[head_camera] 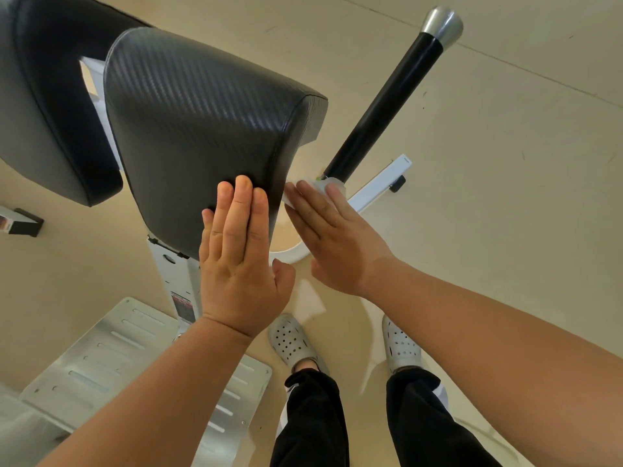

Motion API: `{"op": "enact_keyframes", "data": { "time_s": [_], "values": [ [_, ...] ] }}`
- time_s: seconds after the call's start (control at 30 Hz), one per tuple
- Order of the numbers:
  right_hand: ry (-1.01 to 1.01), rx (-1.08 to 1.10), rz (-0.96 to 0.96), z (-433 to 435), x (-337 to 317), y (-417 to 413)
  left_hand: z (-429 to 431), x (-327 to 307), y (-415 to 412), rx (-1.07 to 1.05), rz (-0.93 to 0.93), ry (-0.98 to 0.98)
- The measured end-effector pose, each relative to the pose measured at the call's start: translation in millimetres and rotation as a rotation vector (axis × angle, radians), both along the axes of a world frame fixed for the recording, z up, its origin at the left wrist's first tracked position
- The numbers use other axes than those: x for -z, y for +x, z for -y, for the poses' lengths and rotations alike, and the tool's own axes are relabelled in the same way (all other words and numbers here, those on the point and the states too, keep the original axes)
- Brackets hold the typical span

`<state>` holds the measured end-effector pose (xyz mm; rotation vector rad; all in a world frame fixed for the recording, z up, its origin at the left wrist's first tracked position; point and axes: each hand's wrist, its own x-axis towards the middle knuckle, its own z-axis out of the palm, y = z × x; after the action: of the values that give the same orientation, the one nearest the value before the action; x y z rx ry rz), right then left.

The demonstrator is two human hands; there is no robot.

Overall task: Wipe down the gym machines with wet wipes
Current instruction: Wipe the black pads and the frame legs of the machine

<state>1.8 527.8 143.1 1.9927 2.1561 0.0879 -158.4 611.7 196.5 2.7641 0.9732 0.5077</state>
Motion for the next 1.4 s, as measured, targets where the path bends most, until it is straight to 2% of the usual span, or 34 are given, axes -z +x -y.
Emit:
{"op": "enact_keyframes", "data": {
  "time_s": [0.07, 0.13, 0.2, 0.27, 0.37, 0.47, 0.5, 0.57, 0.73, 0.83, 0.87, 0.93, 1.07, 1.1, 1.13, 1.17, 1.27, 1.3, 1.33, 1.4],
  "values": [
    [0.042, 0.029, -0.097, 9, 0, 0, 3, -2, -1, -0.004, -0.008, -0.014],
    [0.135, 0.144, -0.296, 24, 0, -4, 4, -4, -3, -0.004, -0.014, -0.016],
    [0.249, 0.347, -0.566, 36, -1, -15, 3, -3, -3, -0.01, -0.016, 0.0],
    [0.305, 0.601, -1.046, 34, -12, -28, 3, 0, -1, -0.027, -0.013, 0.013],
    [0.341, 0.998, -1.897, 4, -33, -33, 7, 3, 4, -0.052, 0.012, 0.034],
    [0.572, 1.336, -2.707, -27, -39, -15, 9, 6, 7, -0.061, 0.02, 0.049],
    [0.602, 1.411, -2.883, -32, -38, -8, 8, 7, 7, -0.06, 0.019, 0.057],
    [0.62, 1.459, -3.026, -33, -33, 2, 6, 9, 7, -0.058, 0.013, 0.075],
    [0.611, 1.402, -3.096, -8, -31, 7, 4, 12, 6, -0.059, 0.003, 0.085],
    [0.639, 1.41, -2.964, 13, -42, 12, 4, 14, 5, -0.063, 0.01, 0.093],
    [0.627, 1.396, -2.859, 19, -46, 13, 4, 14, 5, -0.059, 0.01, 0.092],
    [0.578, 1.326, -2.488, 26, -53, 12, 4, 14, 5, -0.049, 0.012, 0.079],
    [0.238, 0.791, -1.511, 24, -39, -7, 4, 14, 7, -0.064, 0.014, 0.091],
    [0.18, 0.719, -1.374, 22, -31, -12, 5, 14, 8, -0.073, 0.015, 0.092],
    [0.158, 0.705, -1.34, 19, -27, -15, 5, 14, 9, -0.083, 0.016, 0.093],
    [0.165, 0.745, -1.402, 15, -28, -18, 5, 15, 10, -0.092, 0.015, 0.096],
    [0.344, 0.919, -1.894, 8, -41, -27, 7, 16, 11, -0.102, 0.01, 0.105],
    [0.391, 0.941, -1.982, 8, -46, -29, 6, 17, 12, -0.101, 0.006, 0.11],
    [0.397, 0.931, -1.99, 10, -49, -32, 6, 18, 12, -0.101, 0.001, 0.117],
    [0.305, 0.858, -1.836, 13, -47, -35, 6, 20, 13, -0.112, 0.001, 0.118]
  ]
}}
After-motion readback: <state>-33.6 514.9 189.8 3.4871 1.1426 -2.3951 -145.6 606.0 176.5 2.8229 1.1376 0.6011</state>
